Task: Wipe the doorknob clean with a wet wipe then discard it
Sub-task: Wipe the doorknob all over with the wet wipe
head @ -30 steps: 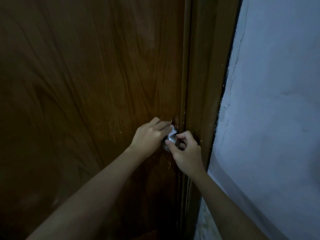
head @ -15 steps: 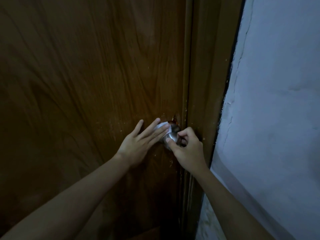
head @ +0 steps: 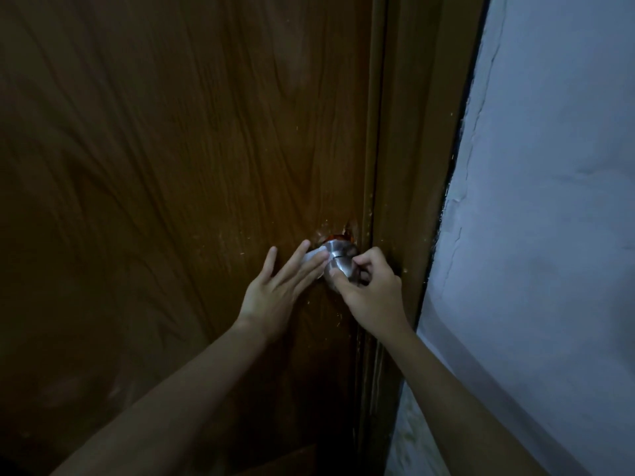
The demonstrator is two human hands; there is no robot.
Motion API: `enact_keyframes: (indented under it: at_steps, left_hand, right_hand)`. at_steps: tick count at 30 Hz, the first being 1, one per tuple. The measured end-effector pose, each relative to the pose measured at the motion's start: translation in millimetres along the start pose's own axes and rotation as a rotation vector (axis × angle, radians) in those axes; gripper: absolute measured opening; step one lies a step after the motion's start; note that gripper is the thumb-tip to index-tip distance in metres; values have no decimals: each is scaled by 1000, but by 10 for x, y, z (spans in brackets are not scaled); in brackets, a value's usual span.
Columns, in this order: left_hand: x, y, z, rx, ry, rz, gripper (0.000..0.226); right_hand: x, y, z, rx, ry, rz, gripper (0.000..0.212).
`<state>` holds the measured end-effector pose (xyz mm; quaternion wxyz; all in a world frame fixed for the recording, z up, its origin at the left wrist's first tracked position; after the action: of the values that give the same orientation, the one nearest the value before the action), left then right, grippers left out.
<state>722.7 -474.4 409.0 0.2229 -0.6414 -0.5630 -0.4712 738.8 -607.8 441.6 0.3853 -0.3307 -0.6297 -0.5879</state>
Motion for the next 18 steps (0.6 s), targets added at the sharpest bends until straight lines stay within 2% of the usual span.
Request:
enact_keyframes:
  at_steps: [3,5,8,12,15,18]
  left_hand:
    - [197,119,-209,-81,-70,-98,99]
    - [195,141,-308,-133,-9,-131,98]
    - [77,55,-152,-47,24,-133,97]
    - [21,-35,-70,-36,34,-151,104]
    - [87,22,-163,-44,-52,-160,107]
    - [11,68,-189,-29,-120,-111,98]
  right_hand:
    - [-13,2,7,0,1,4,25]
    - [-6,1,10,7,10,1,25]
    - [1,1,-1,12,6,-5,24]
    - [18,-6,-4,3,-7,-17,24]
    - [29,-8,7,21,-1,-17,25]
    - [19,-9,-6,20,-1,-8,26]
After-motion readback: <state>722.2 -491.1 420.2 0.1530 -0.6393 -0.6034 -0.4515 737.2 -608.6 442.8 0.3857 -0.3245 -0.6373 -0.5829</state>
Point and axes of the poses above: each hand's wrist, its own y-axis towards the middle knuckle, its own z-axis out of the palm, x = y × z, the point moved 10 cm from there along y, towards the middle knuckle, and after that the axes turned 14 degrees about y, right-handed, at the moved point
